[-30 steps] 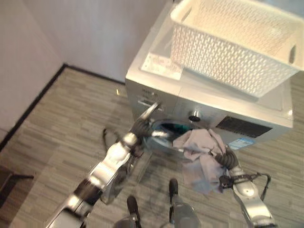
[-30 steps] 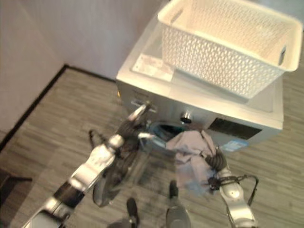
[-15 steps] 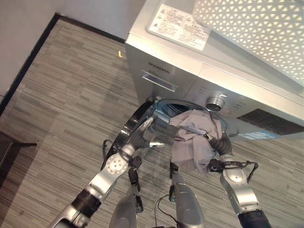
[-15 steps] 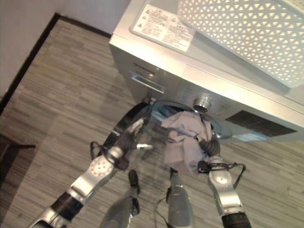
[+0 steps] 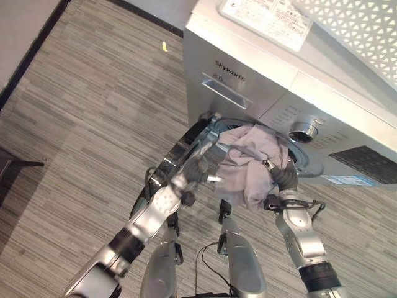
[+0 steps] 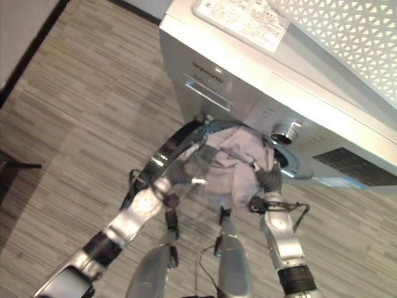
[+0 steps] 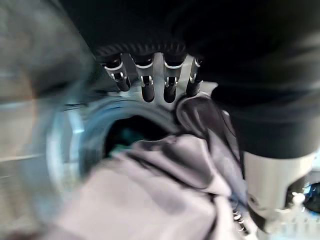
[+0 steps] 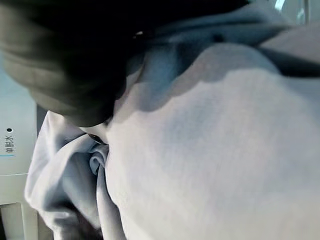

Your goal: Grab the laundry basket,head to the washer,open it,put in the laundry and shut it.

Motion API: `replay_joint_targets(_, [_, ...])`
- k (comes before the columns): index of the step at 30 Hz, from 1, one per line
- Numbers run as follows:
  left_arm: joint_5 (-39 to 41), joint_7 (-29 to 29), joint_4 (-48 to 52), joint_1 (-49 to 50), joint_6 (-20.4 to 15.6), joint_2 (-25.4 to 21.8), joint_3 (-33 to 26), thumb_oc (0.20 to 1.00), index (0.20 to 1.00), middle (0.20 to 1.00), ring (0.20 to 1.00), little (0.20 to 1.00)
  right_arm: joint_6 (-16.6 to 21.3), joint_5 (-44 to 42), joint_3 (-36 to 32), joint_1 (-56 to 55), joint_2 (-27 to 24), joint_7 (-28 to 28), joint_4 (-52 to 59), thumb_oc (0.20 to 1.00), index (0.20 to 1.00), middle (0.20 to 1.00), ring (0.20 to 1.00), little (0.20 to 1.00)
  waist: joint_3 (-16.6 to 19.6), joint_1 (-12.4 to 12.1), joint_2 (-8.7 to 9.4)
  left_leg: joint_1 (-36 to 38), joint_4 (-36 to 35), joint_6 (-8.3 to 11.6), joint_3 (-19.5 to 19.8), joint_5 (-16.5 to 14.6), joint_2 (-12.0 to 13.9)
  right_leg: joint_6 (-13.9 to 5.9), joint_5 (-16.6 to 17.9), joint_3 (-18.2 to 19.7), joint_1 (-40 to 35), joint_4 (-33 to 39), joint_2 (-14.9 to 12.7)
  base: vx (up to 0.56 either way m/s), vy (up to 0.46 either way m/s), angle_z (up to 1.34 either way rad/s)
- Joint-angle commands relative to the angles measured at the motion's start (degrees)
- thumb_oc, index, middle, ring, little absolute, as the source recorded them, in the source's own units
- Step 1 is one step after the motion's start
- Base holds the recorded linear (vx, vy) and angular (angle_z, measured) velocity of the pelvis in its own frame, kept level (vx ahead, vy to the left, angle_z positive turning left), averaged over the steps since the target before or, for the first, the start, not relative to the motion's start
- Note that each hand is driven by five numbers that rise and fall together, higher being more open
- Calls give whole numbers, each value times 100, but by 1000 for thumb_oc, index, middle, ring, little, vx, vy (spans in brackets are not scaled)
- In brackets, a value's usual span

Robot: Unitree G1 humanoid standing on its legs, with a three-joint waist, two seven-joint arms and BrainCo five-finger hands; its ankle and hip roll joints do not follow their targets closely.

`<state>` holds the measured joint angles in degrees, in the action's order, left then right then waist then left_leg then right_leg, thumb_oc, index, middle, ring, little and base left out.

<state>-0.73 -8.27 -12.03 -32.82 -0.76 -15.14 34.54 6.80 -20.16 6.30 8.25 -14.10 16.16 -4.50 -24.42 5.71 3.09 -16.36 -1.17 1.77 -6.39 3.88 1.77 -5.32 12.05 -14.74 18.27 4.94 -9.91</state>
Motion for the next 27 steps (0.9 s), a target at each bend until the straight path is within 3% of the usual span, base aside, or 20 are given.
replay_joint_targets(1, [186, -130, -219, -511, -227, 390, 351, 1000, 1000, 1000, 1000, 1000, 658, -341, -87, 203, 90, 176, 524, 200, 200, 200, 200, 200, 180, 132, -6, -235, 512, -60, 8, -648, 47, -373, -778, 335, 74, -473, -293, -16, -11, 3])
replay_joint_targets(7, [714, 298, -1260, -1019, -15, 1269, 1068, 1000, 1000, 1000, 1000, 1000, 645, -612, 20, 471, 132, 206, 426, 200, 200, 200, 200, 200, 74, 264, 6, -357, 716, -75, -80, -768, 71, -378, -802, 441, 239, -573, -255, -13, 5, -1])
replay_joint_targets(12, [935, 290, -1594, -1061, 22, 1360, 1155, 1000, 1000, 1000, 1000, 1000, 679, -733, 59, 649, 121, 250, 337, 200, 200, 200, 200, 200, -18, 288, 86, -439, 974, -104, -186, -919, 126, -362, -837, 515, 369, -731, -217, -21, 7, -17])
replay_joint_targets(16, [790, 474, -1753, -813, 79, 1203, 1276, 1000, 1000, 1000, 1000, 1000, 594, -537, -27, 640, -98, 260, 274, 200, 200, 200, 200, 200, -134, 291, 111, -581, 1173, -121, -185, -1002, 139, -355, -824, 539, 467, -783, -229, -14, 0, -11])
replay_joint_targets(21, [538, 658, -1380, -542, 93, 775, 1218, 1000, 1000, 1000, 1000, 1000, 575, -208, -305, 1013, -275, 431, -51, 200, 200, 200, 200, 200, -195, 187, 15, -762, 1226, -128, -154, -1016, 66, -363, -763, 497, 553, -716, -272, -3, 0, 1])
replay_joint_targets(27, [459, 1012, -202, 272, 29, -47, 870, 1000, 1000, 1000, 1000, 1000, 672, -49, -706, 1470, -398, 564, -275, 200, 200, 200, 200, 200, -281, -114, -163, -998, 1354, -151, -118, -1052, -24, -356, -727, 427, 635, -672, -353, 0, 0, 0])
